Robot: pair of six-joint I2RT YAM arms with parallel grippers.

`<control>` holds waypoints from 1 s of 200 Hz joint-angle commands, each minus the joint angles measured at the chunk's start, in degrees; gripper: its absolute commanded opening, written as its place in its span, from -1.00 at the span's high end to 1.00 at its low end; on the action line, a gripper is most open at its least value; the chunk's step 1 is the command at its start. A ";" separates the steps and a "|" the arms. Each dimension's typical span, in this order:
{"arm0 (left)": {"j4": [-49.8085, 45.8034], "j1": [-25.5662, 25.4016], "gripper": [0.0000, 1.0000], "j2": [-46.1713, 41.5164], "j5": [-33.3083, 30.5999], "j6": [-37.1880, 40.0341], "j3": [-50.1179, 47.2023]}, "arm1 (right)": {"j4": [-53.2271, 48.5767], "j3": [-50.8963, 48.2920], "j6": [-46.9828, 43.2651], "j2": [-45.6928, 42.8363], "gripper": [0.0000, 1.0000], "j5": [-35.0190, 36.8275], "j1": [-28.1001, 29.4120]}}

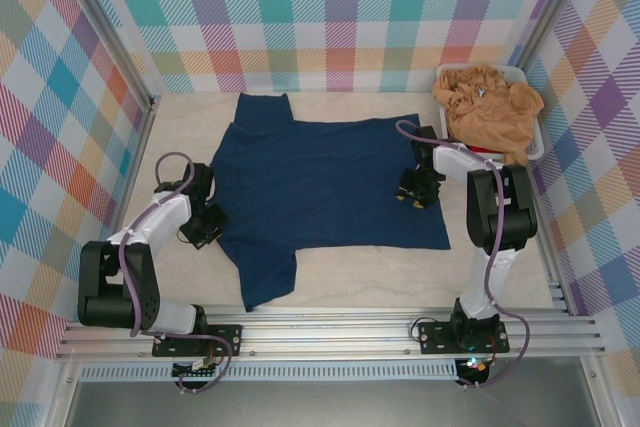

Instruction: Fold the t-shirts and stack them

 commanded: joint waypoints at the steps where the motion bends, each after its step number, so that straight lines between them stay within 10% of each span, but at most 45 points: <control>1: -2.34 0.62 1.00 -0.96 -2.24 2.09 -2.29 | -1.26 0.27 -0.92 2.37 0.15 0.61 -0.37; 27: 0.61 0.86 0.99 -0.09 -3.48 3.07 -3.81 | -0.66 0.35 -1.93 2.06 0.12 -0.69 -0.24; 43: 0.20 0.84 0.54 1.46 -5.50 4.31 -1.76 | -0.47 0.49 -2.84 1.00 0.09 -1.07 -0.17; 63: -2.53 -0.09 0.43 -0.22 -6.13 3.89 2.32 | -0.49 0.23 -3.48 -3.05 0.06 -0.93 0.20; 131: 5.35 -4.81 0.46 4.38 7.23 -12.16 3.66 | 0.84 -4.18 -0.89 -10.57 0.09 -4.48 5.72; 200: 6.49 -0.27 0.48 23.47 4.21 -5.10 13.84 | -0.08 1.80 0.17 3.59 0.13 -2.86 4.02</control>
